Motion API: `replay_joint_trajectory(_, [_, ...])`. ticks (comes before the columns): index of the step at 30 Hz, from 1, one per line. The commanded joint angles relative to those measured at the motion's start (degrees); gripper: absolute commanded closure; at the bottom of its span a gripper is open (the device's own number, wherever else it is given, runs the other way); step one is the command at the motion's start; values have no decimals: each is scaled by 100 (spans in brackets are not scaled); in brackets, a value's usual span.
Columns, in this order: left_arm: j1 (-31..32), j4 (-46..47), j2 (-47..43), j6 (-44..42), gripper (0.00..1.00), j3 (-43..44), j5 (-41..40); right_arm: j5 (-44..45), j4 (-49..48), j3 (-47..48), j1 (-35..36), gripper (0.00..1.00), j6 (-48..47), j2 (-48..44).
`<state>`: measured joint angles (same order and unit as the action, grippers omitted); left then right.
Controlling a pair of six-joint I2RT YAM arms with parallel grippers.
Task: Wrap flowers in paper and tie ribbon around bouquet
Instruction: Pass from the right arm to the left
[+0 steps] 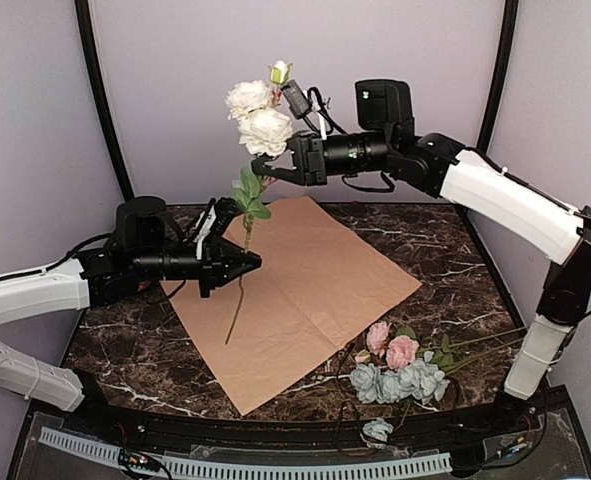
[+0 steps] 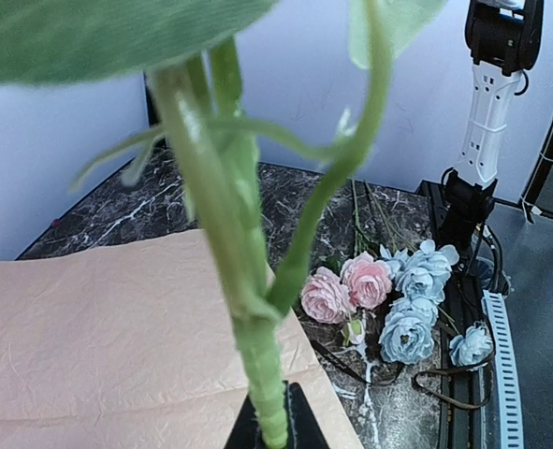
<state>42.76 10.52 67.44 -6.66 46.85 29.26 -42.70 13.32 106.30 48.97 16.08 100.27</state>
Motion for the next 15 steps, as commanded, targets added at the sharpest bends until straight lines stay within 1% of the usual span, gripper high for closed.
replay_joint_trajectory(1, [15, 361, 43, 900, 100, 134, -569, 1483, 365, 113, -93, 52, -10, -124])
replay_joint_trajectory(2, [5, 237, 139, 1195, 100, 271, -906, 2016, 548, 106, -189, 38, 97, -134])
replay_joint_trajectory(3, [-15, -66, 280, 1533, 100, 504, -1392, 2429, 728, 51, -335, 31, 266, -150])
replay_joint_trajectory(4, [-64, -428, 441, 1824, 100, 785, -1663, 2727, 858, -60, -497, 25, 431, -193])
replay_joint_trajectory(5, [-136, -852, 657, 2017, 100, 1111, -1849, 2976, 931, -254, -687, 17, 608, -280])
replay_joint_trajectory(6, [-228, -1198, 867, 2180, 100, 1411, -1944, 3095, 956, -466, -862, 11, 769, -357])
replay_joint_trajectory(8, [-463, -1619, 1363, 2466, 100, 1843, -1869, 3164, 930, -950, -1123, 7, 830, -496])
replay_joint_trajectory(9, [-639, -1754, 1593, 2714, 100, 2004, -1701, 3205, 940, -1125, -1194, 5, 798, -543])
replay_joint_trajectory(10, [-966, -1848, 1936, 2956, 100, 2161, -1384, 3314, 1063, -1243, -1248, 4, 735, -559])
replay_joint_trajectory(12, [-1358, -1936, 2460, 3523, 100, 2403, -778, 3704, 1486, -1303, -1256, 2, 551, -541])
replay_joint_trajectory(13, [-1487, -1944, 2733, 3601, 100, 2525, -581, 3917, 1719, -1288, -1253, 2, 435, -525])
replay_joint_trajectory(15, [-1559, -2182, 3260, 3525, 100, 2956, -640, 4339, 2142, -1301, -1261, 2, 192, -544])
